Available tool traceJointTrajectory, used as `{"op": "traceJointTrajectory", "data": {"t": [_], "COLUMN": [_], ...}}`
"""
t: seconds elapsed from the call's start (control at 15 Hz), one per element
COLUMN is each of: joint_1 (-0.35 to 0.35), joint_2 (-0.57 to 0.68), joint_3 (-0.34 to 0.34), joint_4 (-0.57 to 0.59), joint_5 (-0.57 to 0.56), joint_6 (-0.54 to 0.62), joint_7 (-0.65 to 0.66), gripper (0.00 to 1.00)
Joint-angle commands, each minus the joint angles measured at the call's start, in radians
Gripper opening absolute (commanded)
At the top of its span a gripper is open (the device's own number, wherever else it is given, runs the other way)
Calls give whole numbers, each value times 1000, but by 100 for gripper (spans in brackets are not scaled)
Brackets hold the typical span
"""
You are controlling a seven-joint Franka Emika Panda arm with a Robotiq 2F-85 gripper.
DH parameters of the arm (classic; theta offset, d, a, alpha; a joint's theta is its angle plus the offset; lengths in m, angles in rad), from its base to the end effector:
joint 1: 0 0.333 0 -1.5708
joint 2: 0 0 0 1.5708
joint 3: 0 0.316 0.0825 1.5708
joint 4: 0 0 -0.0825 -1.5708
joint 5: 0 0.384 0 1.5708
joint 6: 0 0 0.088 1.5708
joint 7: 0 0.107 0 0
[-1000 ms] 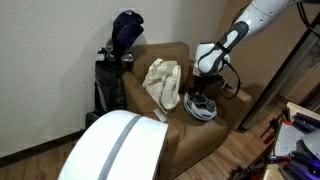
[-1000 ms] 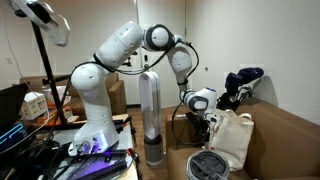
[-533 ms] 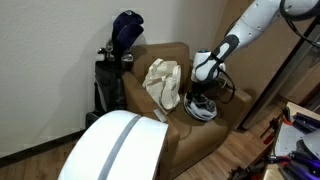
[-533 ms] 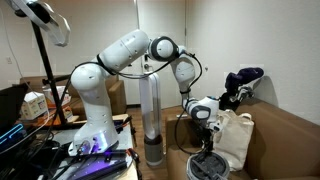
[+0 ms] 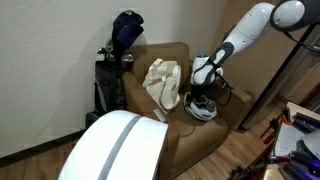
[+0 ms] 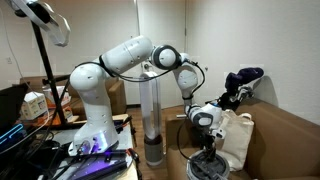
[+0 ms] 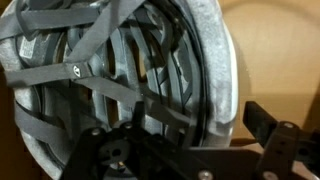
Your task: Move the white object from one arm of the couch to the other,put the remote on the left arm of the couch and then move the helmet to the corner
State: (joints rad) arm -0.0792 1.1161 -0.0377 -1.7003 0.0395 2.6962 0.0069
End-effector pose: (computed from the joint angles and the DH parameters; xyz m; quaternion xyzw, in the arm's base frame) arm 0.5915 -0.0714 -0.0562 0.9957 -0.0705 -0.0600 0.0068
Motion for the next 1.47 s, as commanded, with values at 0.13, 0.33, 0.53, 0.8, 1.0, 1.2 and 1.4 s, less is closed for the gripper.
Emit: {"op": "traceJointTrajectory", "data": {"t": [0.13, 0.33, 0.53, 0.8, 1.0, 1.2, 1.4], "joint_1": [-50, -68, -73, -67, -67, -78, -74], "joint_2": [55, 70, 68, 51, 13, -44, -97], "joint_3": [21, 40, 51, 54, 55, 72, 86], "joint_4": [73, 92, 97, 97, 74, 37, 0], "joint_5": [0, 3, 6, 7, 9, 15, 13], "joint_6": [-19, -32, -32, -45, -49, -52, -51], "joint_7": [-40, -58, -59, -49, -49, -61, -70], "gripper": [100, 67, 47, 20, 12, 13, 13]}}
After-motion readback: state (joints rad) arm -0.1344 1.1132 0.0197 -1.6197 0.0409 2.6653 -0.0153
